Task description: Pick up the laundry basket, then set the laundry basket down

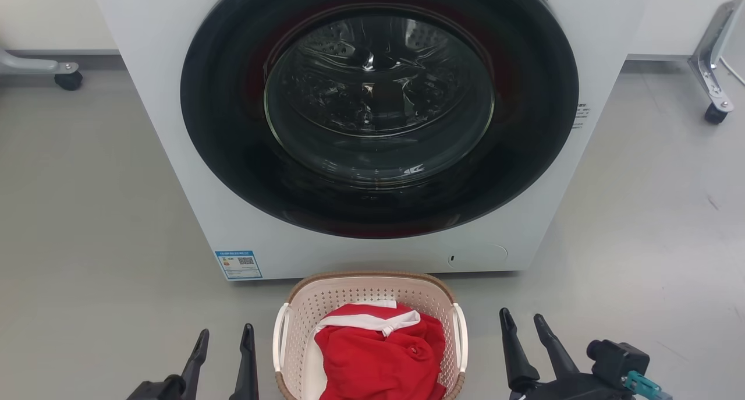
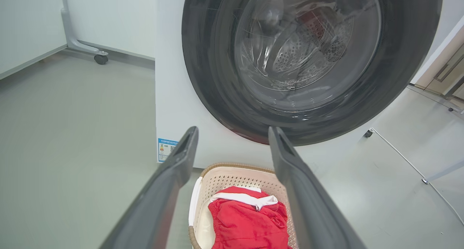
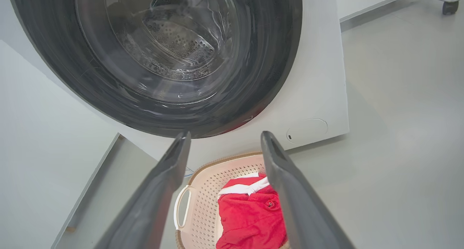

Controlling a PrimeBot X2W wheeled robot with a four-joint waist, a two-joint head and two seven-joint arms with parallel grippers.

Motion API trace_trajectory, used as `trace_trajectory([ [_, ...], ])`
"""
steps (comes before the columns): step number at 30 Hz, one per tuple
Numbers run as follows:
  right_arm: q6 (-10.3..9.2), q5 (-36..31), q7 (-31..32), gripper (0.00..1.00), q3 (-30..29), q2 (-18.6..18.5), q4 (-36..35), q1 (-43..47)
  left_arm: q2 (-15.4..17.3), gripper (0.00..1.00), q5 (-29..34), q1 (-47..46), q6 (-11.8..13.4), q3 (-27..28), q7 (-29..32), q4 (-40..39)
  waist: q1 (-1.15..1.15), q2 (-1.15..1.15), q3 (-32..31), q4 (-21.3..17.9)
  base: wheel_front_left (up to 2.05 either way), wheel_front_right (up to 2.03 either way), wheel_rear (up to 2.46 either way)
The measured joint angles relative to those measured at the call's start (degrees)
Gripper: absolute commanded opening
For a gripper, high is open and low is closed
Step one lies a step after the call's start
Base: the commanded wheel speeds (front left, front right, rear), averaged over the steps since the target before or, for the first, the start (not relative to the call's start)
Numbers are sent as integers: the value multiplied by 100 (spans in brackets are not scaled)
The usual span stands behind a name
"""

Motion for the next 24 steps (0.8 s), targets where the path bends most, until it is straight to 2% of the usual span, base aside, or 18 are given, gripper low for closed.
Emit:
trace_trajectory([
  [18, -146, -1260, -354, 100, 392, -9, 30, -168, 11, 100, 1311, 0, 240, -166, -372, -129, 0, 0, 67, 14, 0, 0, 0],
  [24, -146, -1260, -354, 100, 350, -8, 33, -218, -9, 100, 1266, 0, 233, -131, -372, -127, 0, 0, 62, 13, 0, 0, 0],
])
